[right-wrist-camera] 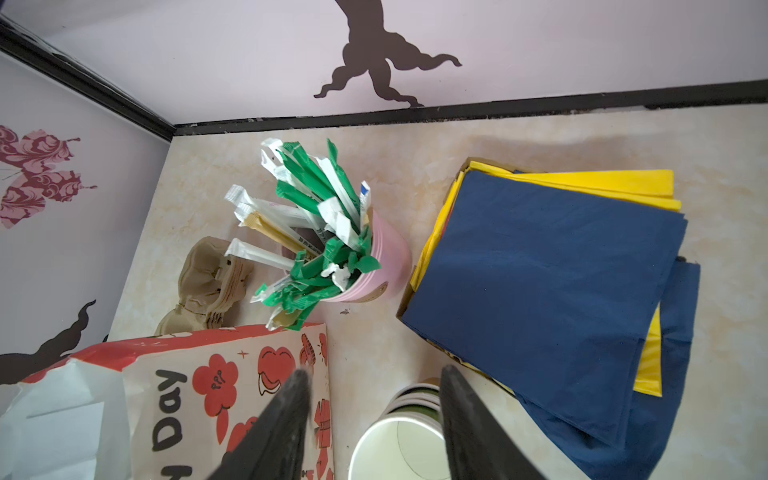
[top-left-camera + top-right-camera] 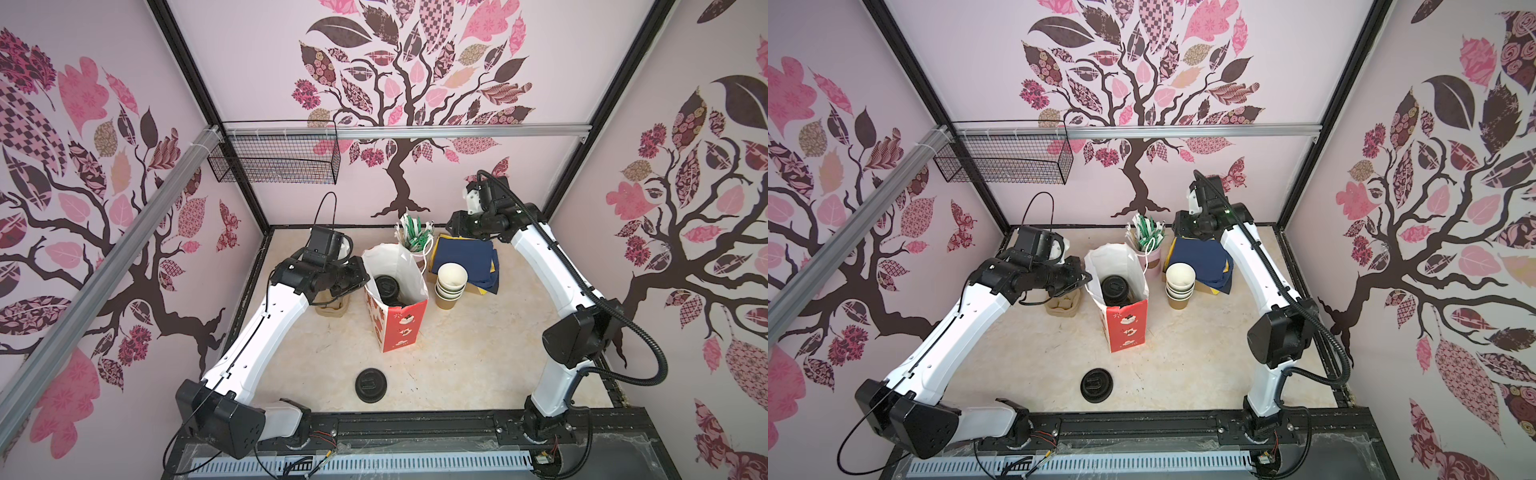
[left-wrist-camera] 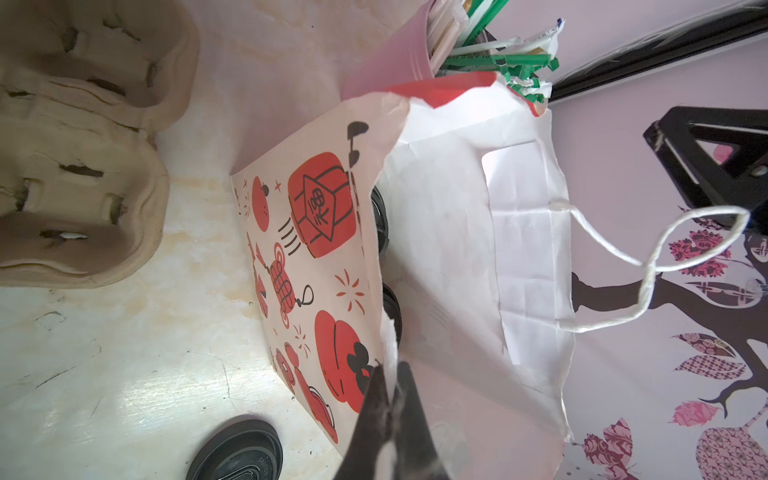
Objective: Pack the takeout coffee
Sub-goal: 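Lower the right gripper onto the green-wrapped straws in the pink cup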
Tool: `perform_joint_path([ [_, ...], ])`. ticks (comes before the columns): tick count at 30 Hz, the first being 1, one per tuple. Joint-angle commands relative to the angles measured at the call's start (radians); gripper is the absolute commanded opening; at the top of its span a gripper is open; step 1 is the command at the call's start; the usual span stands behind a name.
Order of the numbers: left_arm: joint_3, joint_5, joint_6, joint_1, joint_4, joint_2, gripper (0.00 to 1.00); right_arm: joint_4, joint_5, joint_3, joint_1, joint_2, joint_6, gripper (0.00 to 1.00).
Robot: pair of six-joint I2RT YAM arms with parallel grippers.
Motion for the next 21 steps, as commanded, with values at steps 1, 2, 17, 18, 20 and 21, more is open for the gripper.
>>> perform_joint_path([
  [1, -0.047, 0.005, -0.012, 0.018, 0.000, -0.020, 0.00, -0.047, 0.027, 0.077, 0.029, 0.076, -0.015, 0.53],
  [2, -0.052, 0.005, -0.015, 0.023, 0.003, -0.023, 0.00, -0.053, 0.028, 0.097, 0.035, 0.092, -0.014, 0.53],
  [17, -0.039, -0.012, -0.035, 0.031, 0.039, -0.050, 0.47, -0.049, 0.061, 0.175, 0.122, 0.222, 0.034, 0.42],
  [18, -0.036, -0.012, -0.035, 0.032, 0.039, -0.051, 0.48, -0.047, 0.063, 0.176, 0.121, 0.228, 0.035, 0.41],
  [20, -0.032, -0.015, -0.036, 0.033, 0.040, -0.054, 0.49, -0.041, 0.066, 0.177, 0.121, 0.240, 0.041, 0.39],
  [21, -0.030, -0.017, -0.034, 0.032, 0.039, -0.056, 0.49, -0.040, 0.067, 0.178, 0.122, 0.243, 0.043, 0.39],
])
